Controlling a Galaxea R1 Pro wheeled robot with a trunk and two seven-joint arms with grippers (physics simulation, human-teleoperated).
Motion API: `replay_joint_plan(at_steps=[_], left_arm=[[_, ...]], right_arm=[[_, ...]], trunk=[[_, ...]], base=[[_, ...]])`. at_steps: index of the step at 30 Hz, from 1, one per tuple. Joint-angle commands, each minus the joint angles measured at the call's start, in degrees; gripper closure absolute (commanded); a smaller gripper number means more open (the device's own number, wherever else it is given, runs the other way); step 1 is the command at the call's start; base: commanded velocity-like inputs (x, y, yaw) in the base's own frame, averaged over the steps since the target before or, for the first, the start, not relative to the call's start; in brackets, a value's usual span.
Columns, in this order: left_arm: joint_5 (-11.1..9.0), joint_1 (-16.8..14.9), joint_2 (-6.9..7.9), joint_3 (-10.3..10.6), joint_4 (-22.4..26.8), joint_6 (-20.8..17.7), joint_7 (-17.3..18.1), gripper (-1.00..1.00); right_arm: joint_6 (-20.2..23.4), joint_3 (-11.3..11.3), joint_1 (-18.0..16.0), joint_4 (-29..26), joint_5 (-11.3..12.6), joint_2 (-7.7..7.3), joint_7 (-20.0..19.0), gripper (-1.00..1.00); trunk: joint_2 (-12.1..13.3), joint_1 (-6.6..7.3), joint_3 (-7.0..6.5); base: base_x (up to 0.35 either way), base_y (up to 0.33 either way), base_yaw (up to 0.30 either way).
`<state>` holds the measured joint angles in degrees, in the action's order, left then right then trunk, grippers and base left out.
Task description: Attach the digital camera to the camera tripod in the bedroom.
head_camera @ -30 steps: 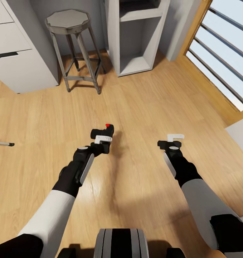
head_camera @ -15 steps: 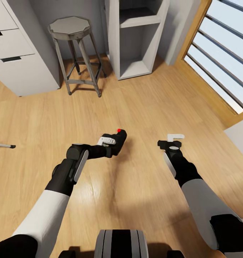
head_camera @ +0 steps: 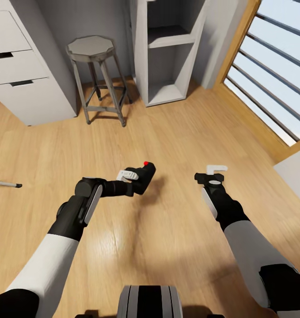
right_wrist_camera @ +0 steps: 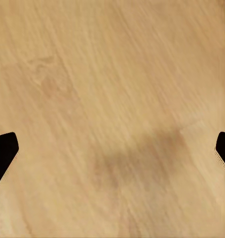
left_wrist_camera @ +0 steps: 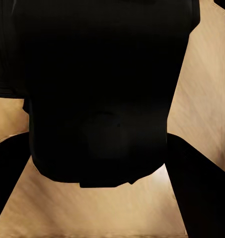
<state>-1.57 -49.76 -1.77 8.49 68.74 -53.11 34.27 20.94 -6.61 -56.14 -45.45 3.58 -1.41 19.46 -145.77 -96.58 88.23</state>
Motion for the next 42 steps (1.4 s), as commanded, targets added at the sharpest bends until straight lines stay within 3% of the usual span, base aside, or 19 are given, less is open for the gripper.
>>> replay_joint_plan(at_steps=[1, 3, 4, 8, 16, 24, 28, 29, 42], left_arm=[[-0.2, 0.0, -0.01, -0.1, 0.1, -0.9, 0.5, 1.0], [-0.2, 0.0, 0.0, -0.1, 0.2, -2.0, 1.7, 1.0], [-0.2, 0.0, 0.01, -0.2, 1.5, -4.8, 7.1, 1.0], [-0.2, 0.0, 0.08, -0.8, 2.8, -6.7, 10.4, 1.0], [-0.2, 0.0, 0.47, -5.6, 4.1, -6.9, 12.0, 1.0], [-0.2, -0.1, 0.57, -6.1, 6.6, -6.9, 15.7, 1.0], [-0.2, 0.0, 0.69, -6.0, 6.7, -6.9, 16.0, 1.0], [-0.2, 0.0, 1.28, -6.2, 6.7, -6.9, 16.1, 1.0], [-0.1, 0.0, 1.68, -6.0, 6.8, -6.9, 16.1, 1.0]], right_arm=[[0.3, -0.4, 0.0, -0.1, 0.4, -0.09, 0.5, -1.0], [0.3, -0.4, 0.0, -0.1, 0.4, -0.09, 0.5, -1.0], [0.3, -0.4, 0.0, -0.1, 0.4, -0.09, 0.5, -1.0], [0.3, -0.4, 0.0, -0.1, 0.4, -0.09, 0.5, -1.0], [0.3, -0.4, 0.0, -0.1, 0.4, -0.09, 0.5, -1.0], [0.0, -0.3, 0.0, -0.1, 0.4, -0.09, 0.6, -1.0], [-2.3, -0.3, 0.0, -0.1, 0.4, -0.09, 0.6, -1.0], [-3.0, -0.3, 0.0, -0.1, 0.4, -0.09, 0.6, -1.0], [-3.0, -0.4, 0.0, -0.1, 0.5, -0.09, 0.6, -1.0]], trunk=[[0.0, 0.03, -0.2], [0.0, 0.08, -0.65], [0.0, 0.11, -0.87], [0.1, 0.21, -1.76], [0.2, 0.42, -3.53], [0.3, 0.63, -5.31], [0.4, 0.73, -6.19], [0.4, 0.75, -6.41], [0.6, 1.09, -9.29]], base=[[0.0, 0.0, 0.0], [0.0, 0.0, 0.0], [0.0, 0.0, 0.0], [0.0, 0.0, 0.0], [0.0, 0.0, 0.0], [0.0, 0.0, 0.0], [0.0, 0.0, 0.0], [0.0, 0.0, 0.0], [0.0, 0.0, 0.0]])
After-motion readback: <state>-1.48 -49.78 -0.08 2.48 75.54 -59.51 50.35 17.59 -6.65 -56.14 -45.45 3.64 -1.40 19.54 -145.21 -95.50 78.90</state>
